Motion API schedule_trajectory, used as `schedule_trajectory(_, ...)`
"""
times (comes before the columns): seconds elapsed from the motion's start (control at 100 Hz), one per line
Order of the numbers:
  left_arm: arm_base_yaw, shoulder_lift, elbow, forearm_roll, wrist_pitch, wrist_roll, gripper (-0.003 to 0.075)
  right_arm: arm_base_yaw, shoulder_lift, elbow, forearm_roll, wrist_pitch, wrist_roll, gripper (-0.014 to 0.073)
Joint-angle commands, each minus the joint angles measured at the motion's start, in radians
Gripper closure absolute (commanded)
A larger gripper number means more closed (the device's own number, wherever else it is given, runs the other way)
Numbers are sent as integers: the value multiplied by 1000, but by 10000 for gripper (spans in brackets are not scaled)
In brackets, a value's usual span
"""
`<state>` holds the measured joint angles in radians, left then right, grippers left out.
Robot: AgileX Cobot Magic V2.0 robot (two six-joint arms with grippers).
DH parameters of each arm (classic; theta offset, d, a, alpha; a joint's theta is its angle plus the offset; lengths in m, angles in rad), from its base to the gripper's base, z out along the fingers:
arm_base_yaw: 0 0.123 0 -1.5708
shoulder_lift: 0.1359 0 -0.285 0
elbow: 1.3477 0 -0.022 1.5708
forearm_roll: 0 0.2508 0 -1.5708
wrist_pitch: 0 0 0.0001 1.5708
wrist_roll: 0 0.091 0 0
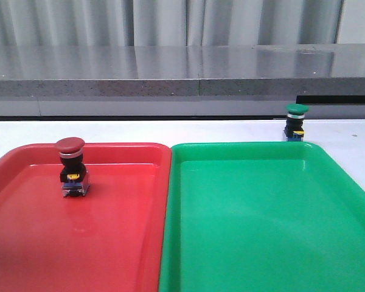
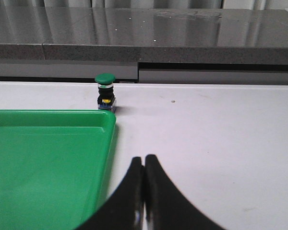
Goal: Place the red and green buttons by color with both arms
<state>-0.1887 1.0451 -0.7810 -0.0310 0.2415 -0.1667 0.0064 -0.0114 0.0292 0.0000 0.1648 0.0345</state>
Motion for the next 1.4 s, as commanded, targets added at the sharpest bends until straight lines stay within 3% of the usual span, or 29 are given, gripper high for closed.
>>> schedule_trajectory(0.0,2,-100,38,10,-83,-3,143,-6,-18,-16,-6,-79,-4,661)
schedule_trajectory(0.42,2,-564,348,22,-85,-3,146,-6,-18,-16,-6,-79,-4,661)
schedule_trajectory(0.59,2,-667,413,22,-80,-3,194,-6,-18,-16,-6,-79,-4,661)
schedule_trajectory(0.78,2,-679,421,22,-80,-3,345,-6,-18,-16,-6,-79,-4,661)
schedule_trajectory(1.03,2,-679,421,22,-82,-3,734,-6,-18,-16,-6,-79,-4,661)
schedule_trajectory(1.39,2,-679,423,20,-82,-1,739,-6,-18,-16,-6,-79,-4,661)
